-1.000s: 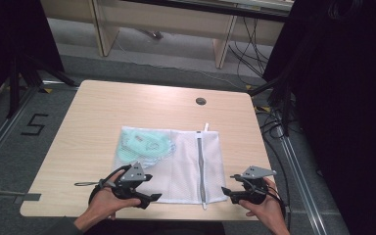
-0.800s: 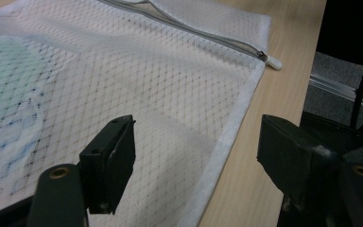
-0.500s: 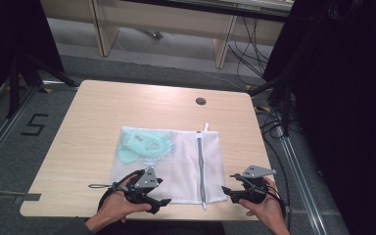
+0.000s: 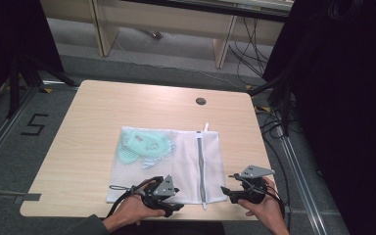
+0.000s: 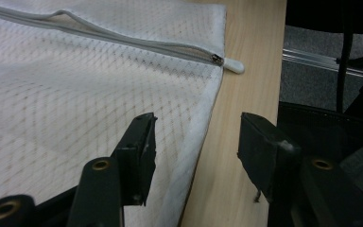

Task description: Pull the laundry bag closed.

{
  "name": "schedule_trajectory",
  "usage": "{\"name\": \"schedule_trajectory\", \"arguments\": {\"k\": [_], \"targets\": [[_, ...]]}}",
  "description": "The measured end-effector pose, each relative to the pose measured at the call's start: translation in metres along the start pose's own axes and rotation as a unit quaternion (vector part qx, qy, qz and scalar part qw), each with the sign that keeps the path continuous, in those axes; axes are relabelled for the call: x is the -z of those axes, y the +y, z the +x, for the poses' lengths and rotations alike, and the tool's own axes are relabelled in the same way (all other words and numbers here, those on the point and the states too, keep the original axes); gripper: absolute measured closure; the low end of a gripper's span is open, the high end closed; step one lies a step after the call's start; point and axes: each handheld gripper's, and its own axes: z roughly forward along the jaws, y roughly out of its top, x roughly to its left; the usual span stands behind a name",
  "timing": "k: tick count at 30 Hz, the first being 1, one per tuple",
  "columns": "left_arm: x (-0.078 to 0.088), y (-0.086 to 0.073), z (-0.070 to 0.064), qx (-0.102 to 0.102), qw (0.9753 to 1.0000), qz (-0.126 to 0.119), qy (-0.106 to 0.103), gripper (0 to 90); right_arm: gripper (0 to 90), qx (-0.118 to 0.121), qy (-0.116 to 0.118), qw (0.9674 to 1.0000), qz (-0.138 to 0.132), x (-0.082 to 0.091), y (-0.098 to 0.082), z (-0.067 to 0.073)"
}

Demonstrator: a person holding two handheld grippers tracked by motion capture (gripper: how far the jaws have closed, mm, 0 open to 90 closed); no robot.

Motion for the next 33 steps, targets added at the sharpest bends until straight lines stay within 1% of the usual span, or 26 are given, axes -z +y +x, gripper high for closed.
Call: {"name": "schedule_trajectory", "arguments": {"k": [2, 3, 4, 5, 6, 8, 9, 10, 11, 12, 14, 15, 16, 18, 19, 20, 21, 22, 23, 25, 26, 27, 29, 30, 32, 33], "targets": [[-0.005, 0.003, 0.000, -0.003, 1.0000, 0.001, -0.004, 49.6, 29.1, -0.007, 0.003, 0.9999, 0.012, 0.000, 0.000, 0.000], [-0.009, 0.005, 0.000, 0.000, 1.0000, -0.001, -0.008, 49.6, 29.1, -0.007, 0.003, 0.9999, 0.012, 0.000, 0.000, 0.000], [-0.013, 0.010, -0.001, 0.010, 0.9996, -0.007, -0.025, 52.5, 29.1, -0.006, 0.003, 0.9999, 0.014, 0.001, 0.000, 0.001], [-0.013, 0.010, -0.001, 0.010, 0.9996, -0.007, -0.025, 53.7, 29.1, -0.006, 0.003, 0.9999, 0.014, 0.001, 0.000, 0.001], [-0.016, 0.012, -0.002, 0.012, 0.9994, -0.008, -0.031, 54.0, 29.1, -0.009, 0.003, 0.9999, 0.005, -0.002, -0.001, 0.002], [-0.024, 0.016, -0.001, -0.010, 0.9997, 0.006, -0.022, 54.7, 29.0, -0.006, 0.002, 0.9999, 0.009, -0.001, -0.001, 0.002], [-0.024, 0.016, -0.001, -0.010, 0.9997, 0.006, -0.022, 54.7, 29.0, -0.006, 0.002, 0.9999, 0.009, -0.001, -0.001, 0.001], [-0.029, 0.016, 0.000, -0.009, 0.9996, 0.014, -0.024, 54.7, 29.0, -0.006, 0.003, 0.9999, 0.009, -0.001, -0.001, 0.001], [-0.031, 0.016, 0.000, -0.006, 0.9995, 0.020, -0.023, 54.3, 29.0, 0.002, 0.004, 0.9999, 0.009, -0.001, 0.000, -0.001], [-0.031, 0.016, 0.000, -0.006, 0.9995, 0.020, -0.023, 53.8, 29.0, -0.009, 0.007, 0.9998, 0.017, 0.000, -0.001, 0.001], [-0.034, 0.017, 0.002, -0.011, 0.9990, 0.036, -0.024, 53.8, 29.0, -0.005, 0.001, 0.9999, 0.014, -0.001, -0.001, 0.001], [-0.034, 0.017, 0.002, -0.011, 0.9990, 0.036, -0.024, 53.8, 29.0, -0.005, 0.001, 0.9999, 0.014, -0.001, -0.001, 0.001], [-0.036, 0.018, 0.002, -0.015, 0.9989, 0.038, -0.023, 53.7, 29.0, 0.005, -0.002, 0.9999, 0.012, -0.001, 0.000, 0.000], [-0.038, 0.018, 0.002, -0.018, 0.9987, 0.042, -0.022, 54.3, 29.0, -0.002, 0.000, 0.9999, 0.012, -0.001, -0.001, 0.001], [-0.040, 0.019, 0.001, -0.024, 0.9984, 0.046, -0.021, 55.2, 29.0, 0.005, 0.000, 0.9999, 0.015, -0.001, -0.001, 0.001], [-0.041, 0.020, 0.000, -0.027, 0.9983, 0.048, -0.020, 56.9, 29.0, 0.000, 0.000, 0.9999, 0.012, -0.001, -0.001, 0.003], [-0.044, 0.021, 0.001, -0.026, 0.9984, 0.043, -0.027, 59.1, 29.0, 0.008, -0.001, 0.9999, 0.008, -0.002, -0.001, 0.002], [-0.045, 0.022, 0.001, -0.033, 0.9982, 0.044, -0.026, 61.5, 29.0, 0.003, 0.001, 1.0000, 0.007, -0.002, 0.000, 0.002], [-0.045, 0.023, 0.002, -0.041, 0.9978, 0.047, -0.024, 63.4, 29.1, 0.009, 0.003, 0.9999, 0.013, -0.002, 0.000, 0.001], [-0.046, 0.024, 0.002, -0.046, 0.9974, 0.051, -0.023, 65.7, 29.0, 0.008, 0.002, 0.9998, 0.020, -0.001, 0.000, 0.001], [-0.046, 0.024, 0.003, -0.047, 0.9974, 0.051, -0.022, 67.6, 29.0, 0.010, 0.000, 0.9998, 0.019, 0.000, 0.000, 0.001], [-0.045, 0.024, 0.003, -0.046, 0.9974, 0.050, -0.024, 70.1, 29.0, 0.004, -0.002, 0.9999, 0.009, -0.002, -0.001, 0.003], [-0.045, 0.023, 0.003, -0.051, 0.9974, 0.047, -0.022, 78.7, 29.0, 0.007, 0.001, 0.9999, 0.010, -0.002, -0.001, 0.002], [-0.046, 0.023, 0.001, -0.059, 0.9973, 0.043, -0.015, 82.1, 29.1, 0.006, -0.001, 0.9999, 0.013, -0.003, -0.001, 0.002], [-0.046, 0.023, 0.001, -0.059, 0.9973, 0.041, -0.013, 84.2, 29.0, 0.010, 0.000, 0.9998, 0.016, -0.002, 0.000, 0.001], [-0.046, 0.022, 0.002, -0.055, 0.9976, 0.039, -0.014, 86.0, 29.1, 0.012, 0.002, 0.9997, 0.020, -0.001, 0.000, 0.002]]}}
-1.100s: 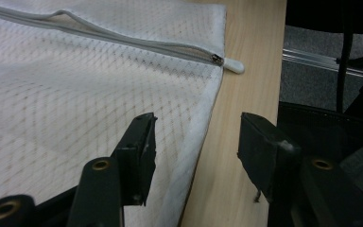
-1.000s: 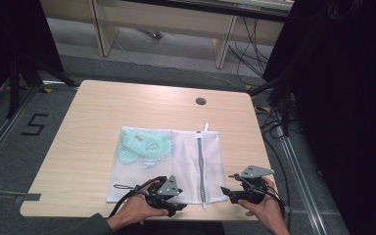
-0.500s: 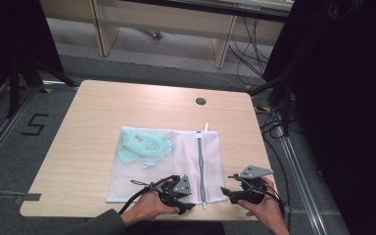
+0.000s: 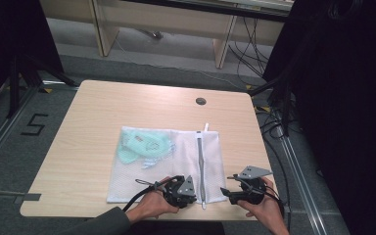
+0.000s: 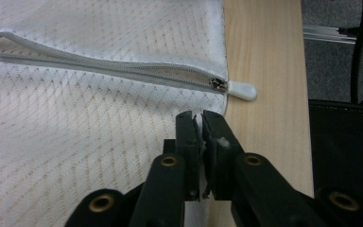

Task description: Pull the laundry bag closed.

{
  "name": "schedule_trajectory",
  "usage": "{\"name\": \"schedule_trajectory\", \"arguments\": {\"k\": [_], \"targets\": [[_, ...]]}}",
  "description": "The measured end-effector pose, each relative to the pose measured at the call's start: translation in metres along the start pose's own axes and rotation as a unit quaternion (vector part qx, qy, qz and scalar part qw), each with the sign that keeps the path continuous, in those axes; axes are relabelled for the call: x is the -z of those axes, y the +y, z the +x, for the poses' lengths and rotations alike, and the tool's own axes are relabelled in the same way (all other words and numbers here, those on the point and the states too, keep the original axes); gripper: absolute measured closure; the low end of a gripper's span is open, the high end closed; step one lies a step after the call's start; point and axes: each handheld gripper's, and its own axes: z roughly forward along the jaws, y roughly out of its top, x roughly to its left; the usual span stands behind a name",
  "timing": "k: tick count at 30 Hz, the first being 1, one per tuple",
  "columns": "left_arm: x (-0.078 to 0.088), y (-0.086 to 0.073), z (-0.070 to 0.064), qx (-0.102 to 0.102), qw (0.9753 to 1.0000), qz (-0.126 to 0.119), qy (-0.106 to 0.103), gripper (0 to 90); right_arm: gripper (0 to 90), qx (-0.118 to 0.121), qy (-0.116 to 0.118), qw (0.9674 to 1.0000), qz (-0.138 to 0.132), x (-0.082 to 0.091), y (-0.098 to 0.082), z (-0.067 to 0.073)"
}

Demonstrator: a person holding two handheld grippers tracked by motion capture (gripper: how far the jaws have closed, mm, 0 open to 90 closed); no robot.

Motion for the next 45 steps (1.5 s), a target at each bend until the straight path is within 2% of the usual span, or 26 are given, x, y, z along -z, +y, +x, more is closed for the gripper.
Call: {"name": "schedule_trajectory", "arguments": {"k": [1, 5, 6, 9, 11, 13, 15, 20, 21, 22, 23, 24, 26, 29, 30, 31, 32, 34, 35, 38, 39, 41, 42, 43, 44, 45], "targets": [[0.000, 0.000, 0.002, 0.002, 1.0000, 0.000, -0.003, 87.0, 29.1, 0.005, -0.003, 0.9999, -0.012, -0.002, 0.000, -0.001], [0.000, 0.000, 0.007, 0.016, 0.9999, -0.006, -0.002, 87.7, 31.1, 0.004, 0.016, 0.9998, -0.009, -0.001, 0.001, 0.002], [-0.001, 0.001, 0.009, 0.022, 0.9997, -0.012, 0.005, 87.8, 33.6, 0.015, 0.019, 0.9994, -0.025, -0.004, 0.001, 0.003], [-0.002, 0.001, 0.014, 0.030, 0.9994, -0.014, 0.007, 87.8, 45.1, 0.026, 0.061, 0.9977, -0.015, -0.006, 0.001, 0.009], [-0.003, 0.002, 0.018, 0.036, 0.9991, -0.022, 0.009, 87.9, 49.1, 0.032, 0.072, 0.9969, -0.005, -0.005, 0.001, 0.014], [-0.002, 0.003, 0.018, 0.037, 0.9991, -0.022, 0.009, 88.0, 50.7, 0.059, 0.083, 0.9948, 0.004, -0.005, 0.004, 0.015], [-0.001, 0.004, 0.019, 0.041, 0.9988, -0.027, 0.007, 88.0, 51.5, 0.059, 0.083, 0.9948, -0.005, -0.008, 0.003, 0.017], [0.002, 0.007, 0.023, 0.053, 0.9976, -0.043, 0.014, 88.1, 56.5, 0.037, 0.103, 0.9931, 0.043, -0.016, 0.003, 0.022], [0.003, 0.008, 0.024, 0.059, 0.9971, -0.046, 0.014, 88.1, 57.4, 0.017, 0.116, 0.9920, 0.045, -0.017, 0.002, 0.027], [0.003, 0.008, 0.024, 0.059, 0.9971, -0.046, 0.014, 88.1, 57.8, 0.028, 0.114, 0.9916, 0.054, -0.016, 0.003, 0.026], [0.003, 0.009, 0.026, 0.051, 0.9974, -0.048, 0.017, 88.1, 59.0, 0.016, 0.121, 0.9918, 0.038, -0.020, 0.002, 0.030], [0.004, 0.010, 0.025, 0.057, 0.9969, -0.052, 0.018, 88.1, 59.0, 0.016, 0.121, 0.9918, 0.038, -0.020, 0.002, 0.030], [0.006, 0.012, 0.025, 0.053, 0.9971, -0.052, 0.019, 88.1, 60.8, 0.032, 0.125, 0.9906, 0.045, -0.022, 0.005, 0.030], [0.011, 0.017, 0.023, 0.049, 0.9967, -0.062, 0.018, 88.2, 62.1, 0.022, 0.119, 0.9913, 0.052, -0.024, 0.006, 0.033], [0.011, 0.018, 0.023, 0.051, 0.9965, -0.064, 0.017, 88.2, 62.5, 0.034, 0.118, 0.9906, 0.060, -0.023, 0.008, 0.030], [0.011, 0.018, 0.023, 0.052, 0.9964, -0.065, 0.016, 88.2, 62.6, 0.018, 0.122, 0.9907, 0.056, -0.025, 0.008, 0.033], [0.010, 0.018, 0.024, 0.054, 0.9962, -0.066, 0.015, 88.2, 63.2, 0.021, 0.119, 0.9913, 0.051, -0.028, 0.008, 0.033], [0.010, 0.017, 0.023, 0.062, 0.9956, -0.069, 0.012, 88.2, 64.0, 0.014, 0.126, 0.9893, 0.072, -0.026, 0.009, 0.036], [0.010, 0.017, 0.023, 0.062, 0.9956, -0.069, 0.012, 88.2, 64.9, 0.024, 0.120, 0.9912, 0.051, -0.029, 0.009, 0.035], [0.012, 0.020, 0.023, 0.058, 0.9955, -0.074, 0.010, 88.2, 68.0, 0.015, 0.127, 0.9895, 0.068, -0.032, 0.009, 0.038], [0.012, 0.020, 0.023, 0.058, 0.9955, -0.074, 0.010, 88.2, 68.1, 0.033, 0.126, 0.9882, 0.081, -0.033, 0.010, 0.035], [0.013, 0.020, 0.022, 0.060, 0.9951, -0.077, 0.009, 88.2, 68.6, 0.022, 0.128, 0.9878, 0.086, -0.034, 0.010, 0.036], [0.014, 0.020, 0.022, 0.050, 0.9959, -0.075, 0.009, 88.2, 68.6, 0.022, 0.128, 0.9878, 0.086, -0.034, 0.010, 0.036], [0.013, 0.020, 0.022, 0.050, 0.9958, -0.075, 0.009, 88.2, 69.9, 0.005, 0.129, 0.9877, 0.088, -0.035, 0.010, 0.035], [0.012, 0.021, 0.021, 0.063, 0.9949, -0.079, 0.005, 88.2, 70.6, -0.005, 0.132, 0.9884, 0.075, -0.037, 0.009, 0.034], [0.013, 0.020, 0.020, 0.060, 0.9954, -0.075, 0.004, 88.2, 73.1, -0.007, 0.134, 0.9874, 0.084, -0.035, 0.010, 0.032]]}}
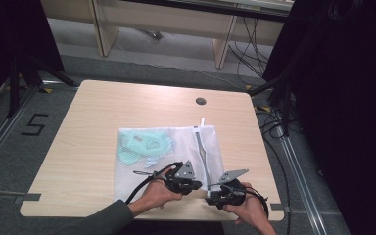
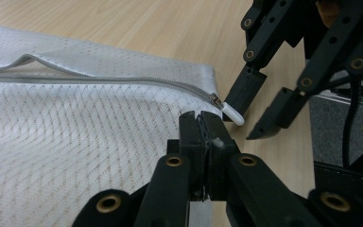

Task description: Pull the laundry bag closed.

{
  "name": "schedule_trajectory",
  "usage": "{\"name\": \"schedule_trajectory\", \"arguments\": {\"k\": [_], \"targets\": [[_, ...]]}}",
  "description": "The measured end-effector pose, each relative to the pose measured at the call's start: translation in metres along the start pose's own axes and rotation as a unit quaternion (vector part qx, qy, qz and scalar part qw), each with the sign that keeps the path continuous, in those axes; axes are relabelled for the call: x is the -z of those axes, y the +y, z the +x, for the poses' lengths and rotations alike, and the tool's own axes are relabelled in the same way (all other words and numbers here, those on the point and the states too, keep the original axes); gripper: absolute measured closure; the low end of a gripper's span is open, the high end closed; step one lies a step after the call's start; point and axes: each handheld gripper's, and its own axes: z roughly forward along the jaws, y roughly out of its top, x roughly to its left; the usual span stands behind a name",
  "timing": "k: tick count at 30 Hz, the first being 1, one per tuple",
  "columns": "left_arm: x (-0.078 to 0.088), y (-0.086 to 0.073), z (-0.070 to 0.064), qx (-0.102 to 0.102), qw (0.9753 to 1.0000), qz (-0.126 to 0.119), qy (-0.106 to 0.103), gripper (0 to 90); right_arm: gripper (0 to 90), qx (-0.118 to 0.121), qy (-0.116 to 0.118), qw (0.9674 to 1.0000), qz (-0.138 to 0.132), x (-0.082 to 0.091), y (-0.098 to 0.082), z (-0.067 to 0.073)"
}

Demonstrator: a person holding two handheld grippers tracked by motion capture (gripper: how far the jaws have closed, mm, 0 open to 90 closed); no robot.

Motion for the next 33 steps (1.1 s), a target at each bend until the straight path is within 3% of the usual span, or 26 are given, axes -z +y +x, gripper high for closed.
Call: {"name": "schedule_trajectory", "arguments": {"k": [4, 5, 7, 9, 11, 20, 28, 30, 33], "targets": [[0.000, 0.000, 0.000, -0.008, 1.0000, 0.002, -0.003, 88.2, 80.0, -0.003, 0.010, 0.9999, -0.003, -0.001, 0.000, -0.001], [-0.001, 0.000, -0.001, 0.002, 1.0000, 0.000, -0.002, 88.1, 80.2, 0.004, 0.005, 0.9999, -0.009, -0.001, -0.001, -0.002], [-0.001, -0.002, -0.002, 0.000, 1.0000, 0.002, -0.003, 88.1, 80.9, -0.018, 0.015, 0.9997, -0.006, -0.001, -0.001, -0.003], [-0.002, -0.002, -0.002, 0.000, 1.0000, 0.003, -0.004, 88.2, 81.1, -0.025, 0.019, 0.9995, -0.005, -0.002, -0.001, -0.003], [-0.003, -0.002, -0.002, 0.000, 1.0000, 0.001, -0.003, 88.2, 81.3, -0.014, 0.016, 0.9997, -0.009, -0.001, -0.002, -0.004], [-0.004, -0.007, -0.003, -0.012, 0.9998, 0.017, -0.003, 88.2, 81.8, -0.031, 0.052, 0.9968, -0.053, 0.009, -0.001, -0.006], [-0.010, -0.011, -0.006, -0.011, 0.9996, 0.023, -0.010, 88.2, 82.8, -0.046, 0.052, 0.9952, -0.069, 0.016, -0.003, -0.009], [-0.010, -0.012, -0.007, -0.020, 0.9992, 0.031, -0.013, 88.2, 82.3, -0.041, 0.032, 0.9964, -0.066, 0.017, -0.003, -0.012], [-0.011, -0.012, -0.009, -0.019, 0.9993, 0.029, -0.011, 88.2, 82.1, -0.044, 0.030, 0.9965, -0.065, 0.016, -0.003, -0.011]]}}
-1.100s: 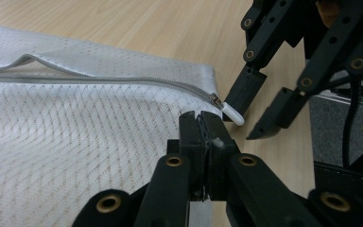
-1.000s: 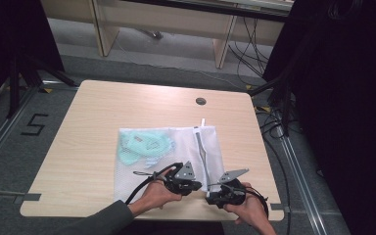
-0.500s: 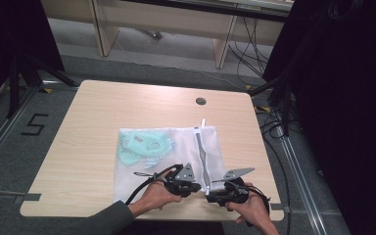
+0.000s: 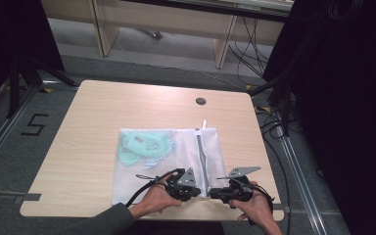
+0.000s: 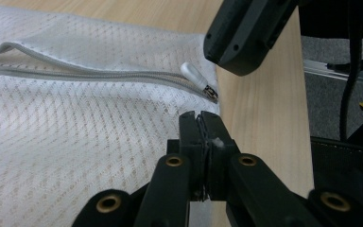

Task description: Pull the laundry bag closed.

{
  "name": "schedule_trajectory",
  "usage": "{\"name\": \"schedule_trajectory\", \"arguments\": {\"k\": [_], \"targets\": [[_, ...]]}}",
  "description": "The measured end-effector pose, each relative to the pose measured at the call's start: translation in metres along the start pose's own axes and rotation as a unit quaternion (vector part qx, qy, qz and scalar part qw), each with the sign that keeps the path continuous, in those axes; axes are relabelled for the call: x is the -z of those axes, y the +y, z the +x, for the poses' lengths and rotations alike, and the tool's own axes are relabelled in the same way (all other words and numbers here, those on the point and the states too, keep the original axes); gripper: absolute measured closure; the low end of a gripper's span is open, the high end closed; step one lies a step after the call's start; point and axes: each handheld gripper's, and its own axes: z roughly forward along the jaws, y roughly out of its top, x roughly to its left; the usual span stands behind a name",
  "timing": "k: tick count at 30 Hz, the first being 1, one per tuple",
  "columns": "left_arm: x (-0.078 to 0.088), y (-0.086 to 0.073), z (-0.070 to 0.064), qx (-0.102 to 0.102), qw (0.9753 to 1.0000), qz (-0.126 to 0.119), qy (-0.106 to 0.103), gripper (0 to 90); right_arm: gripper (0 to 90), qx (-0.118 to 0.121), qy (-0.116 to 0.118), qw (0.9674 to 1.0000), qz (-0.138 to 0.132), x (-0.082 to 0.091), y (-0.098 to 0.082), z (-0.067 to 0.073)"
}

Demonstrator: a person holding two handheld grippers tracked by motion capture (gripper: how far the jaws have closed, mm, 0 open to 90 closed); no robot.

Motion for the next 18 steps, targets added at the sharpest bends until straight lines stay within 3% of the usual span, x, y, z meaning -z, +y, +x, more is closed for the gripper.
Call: {"name": "schedule_trajectory", "arguments": {"k": [3, 5, 7, 12, 17, 18], "targets": [[0.000, -0.001, 0.000, 0.000, 1.0000, 0.000, -0.002, 88.2, 79.1, 0.034, -0.032, 0.9989, -0.004, 0.004, 0.002, -0.002], [0.000, -0.001, 0.000, -0.001, 1.0000, 0.002, -0.002, 88.2, 77.4, 0.041, -0.031, 0.9987, -0.004, 0.005, 0.002, -0.002], [-0.001, 0.000, -0.001, -0.002, 1.0000, 0.003, -0.006, 88.2, 73.6, 0.067, -0.037, 0.9971, -0.002, 0.004, 0.004, -0.006], [-0.001, -0.001, -0.002, 0.002, 0.9999, 0.003, -0.010, 88.2, 66.2, 0.099, -0.028, 0.9945, 0.019, -0.003, 0.005, -0.007], [-0.001, -0.002, -0.003, -0.005, 0.9999, 0.006, -0.014, 88.2, 61.7, 0.106, -0.015, 0.9937, 0.033, -0.008, 0.006, -0.008], [-0.001, -0.002, -0.003, -0.008, 0.9998, 0.007, -0.014, 88.2, 61.3, 0.116, -0.017, 0.9926, 0.031, -0.008, 0.007, -0.009]]}}
